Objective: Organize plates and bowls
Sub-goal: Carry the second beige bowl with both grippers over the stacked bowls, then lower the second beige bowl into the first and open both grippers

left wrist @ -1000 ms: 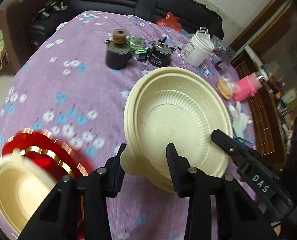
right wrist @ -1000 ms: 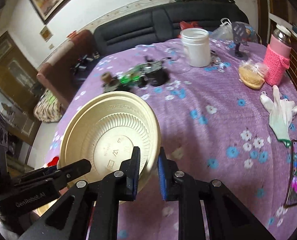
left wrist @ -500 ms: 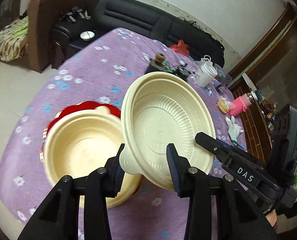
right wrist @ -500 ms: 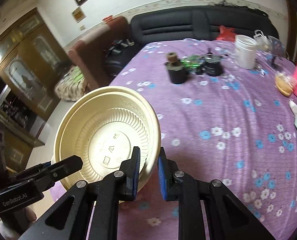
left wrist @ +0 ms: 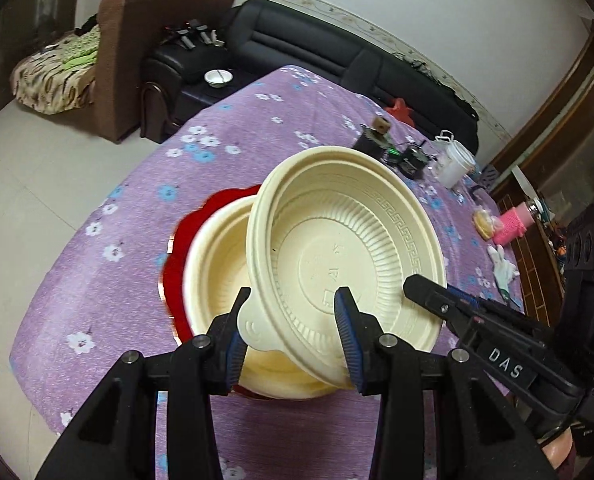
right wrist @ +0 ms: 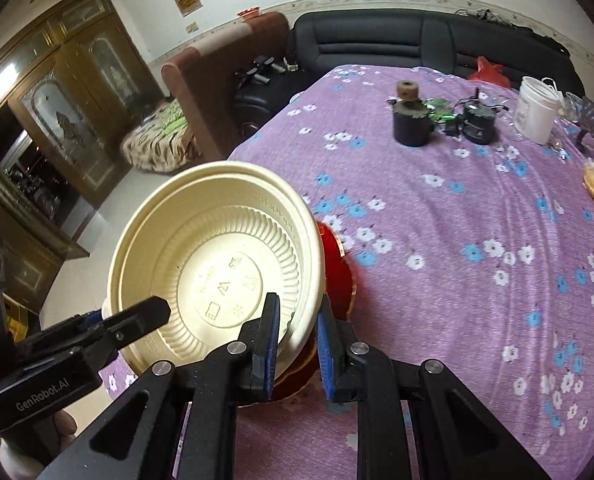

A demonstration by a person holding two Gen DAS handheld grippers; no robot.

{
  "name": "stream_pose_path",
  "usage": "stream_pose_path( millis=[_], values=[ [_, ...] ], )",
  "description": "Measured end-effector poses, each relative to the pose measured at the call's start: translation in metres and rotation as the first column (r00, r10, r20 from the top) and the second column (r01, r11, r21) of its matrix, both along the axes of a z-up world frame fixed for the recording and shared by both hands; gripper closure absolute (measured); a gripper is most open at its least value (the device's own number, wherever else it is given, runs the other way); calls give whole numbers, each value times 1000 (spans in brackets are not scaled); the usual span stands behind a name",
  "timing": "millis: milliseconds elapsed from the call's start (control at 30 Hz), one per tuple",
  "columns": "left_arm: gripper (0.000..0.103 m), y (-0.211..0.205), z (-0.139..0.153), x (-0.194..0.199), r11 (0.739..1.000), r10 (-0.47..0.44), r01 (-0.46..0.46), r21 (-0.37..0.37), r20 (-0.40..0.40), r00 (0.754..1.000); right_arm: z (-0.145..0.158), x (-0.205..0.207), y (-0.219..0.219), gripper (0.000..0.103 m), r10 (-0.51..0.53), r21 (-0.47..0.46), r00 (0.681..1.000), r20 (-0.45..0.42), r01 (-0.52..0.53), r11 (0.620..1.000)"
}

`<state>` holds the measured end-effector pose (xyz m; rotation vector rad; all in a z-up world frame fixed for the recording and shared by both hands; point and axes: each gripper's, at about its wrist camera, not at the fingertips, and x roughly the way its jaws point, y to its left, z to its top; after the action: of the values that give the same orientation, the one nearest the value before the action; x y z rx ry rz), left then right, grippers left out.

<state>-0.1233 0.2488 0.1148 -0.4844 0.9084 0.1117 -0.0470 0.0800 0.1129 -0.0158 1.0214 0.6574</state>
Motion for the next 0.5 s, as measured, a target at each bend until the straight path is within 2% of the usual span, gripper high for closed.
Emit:
stream_pose_path(
  millis=[200, 400, 500],
  values=[
    [64, 6, 1, -9, 998, 30, -31, 61, 22, 999, -11, -3, 16, 82, 27, 7, 999, -22, -27, 1000],
    [63, -3, -1, -14, 973, 53, -61, 222, 44, 998, -19, -6, 25, 81, 59, -1, 998, -9, -59, 998],
    [62, -7, -1, -17, 958, 61, -75, 275, 59, 996, -21, -8, 25, 81, 72, 16, 997, -12, -72, 997]
  ],
)
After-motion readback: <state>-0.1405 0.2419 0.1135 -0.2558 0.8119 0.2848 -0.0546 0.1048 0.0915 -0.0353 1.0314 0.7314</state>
